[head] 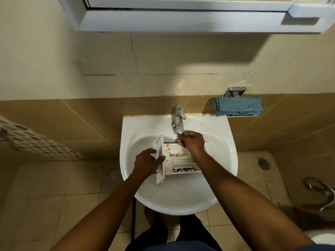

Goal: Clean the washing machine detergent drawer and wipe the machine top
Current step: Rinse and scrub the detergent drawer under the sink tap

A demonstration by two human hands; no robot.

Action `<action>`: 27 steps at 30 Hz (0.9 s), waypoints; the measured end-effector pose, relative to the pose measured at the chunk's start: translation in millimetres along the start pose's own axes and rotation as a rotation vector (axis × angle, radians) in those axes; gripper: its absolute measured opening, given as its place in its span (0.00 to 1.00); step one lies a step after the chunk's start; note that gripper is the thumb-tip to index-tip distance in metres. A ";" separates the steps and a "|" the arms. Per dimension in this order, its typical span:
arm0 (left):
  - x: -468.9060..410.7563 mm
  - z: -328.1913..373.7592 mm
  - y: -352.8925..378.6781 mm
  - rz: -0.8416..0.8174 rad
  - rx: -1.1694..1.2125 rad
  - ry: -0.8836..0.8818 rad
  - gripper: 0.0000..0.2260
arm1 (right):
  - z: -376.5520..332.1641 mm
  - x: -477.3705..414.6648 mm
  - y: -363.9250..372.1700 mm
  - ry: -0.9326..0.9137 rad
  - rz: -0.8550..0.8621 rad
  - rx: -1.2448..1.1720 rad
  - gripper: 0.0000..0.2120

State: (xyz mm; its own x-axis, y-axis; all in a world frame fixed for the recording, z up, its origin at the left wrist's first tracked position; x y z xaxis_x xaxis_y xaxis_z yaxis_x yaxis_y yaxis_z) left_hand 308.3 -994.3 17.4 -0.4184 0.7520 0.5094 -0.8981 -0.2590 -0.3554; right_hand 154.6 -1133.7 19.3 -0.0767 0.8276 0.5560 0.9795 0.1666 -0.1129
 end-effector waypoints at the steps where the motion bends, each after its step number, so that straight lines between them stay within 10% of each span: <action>1: 1.4 0.0 -2.0 -0.011 -0.014 0.019 0.24 | -6.0 -3.5 2.6 0.073 -0.025 -0.102 0.06; 10: 6.1 4.9 -8.9 -0.051 -0.034 0.059 0.23 | -8.6 -7.6 -1.6 0.206 -0.059 -0.344 0.11; 16: 3.8 6.9 -3.4 -0.059 0.009 0.066 0.20 | 9.2 14.9 11.3 0.088 -0.089 -0.034 0.07; 22: 1.0 10.9 -2.0 -0.064 0.057 0.027 0.18 | 21.8 34.8 24.8 -0.482 -0.237 0.667 0.10; 27: 0.4 11.5 -0.7 -0.050 0.014 0.039 0.18 | 30.1 46.6 11.3 -0.385 -0.368 0.746 0.09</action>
State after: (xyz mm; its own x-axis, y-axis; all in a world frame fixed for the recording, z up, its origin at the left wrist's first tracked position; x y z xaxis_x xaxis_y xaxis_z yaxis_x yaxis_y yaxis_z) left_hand 307.2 -1000.8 26.9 -0.3676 0.7870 0.4956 -0.9198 -0.2288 -0.3189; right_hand 156.5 -1077.1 19.1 -0.5479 0.7530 0.3645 0.5173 0.6474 -0.5597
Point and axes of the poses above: each hand's wrist, its own x-axis away from the middle knuckle, its own y-axis out of the palm, z = x × y, the point moved 1 cm from there along -x, towards the middle knuckle, and after that the axes turned 4 degrees about y, right-handed, at the moved point
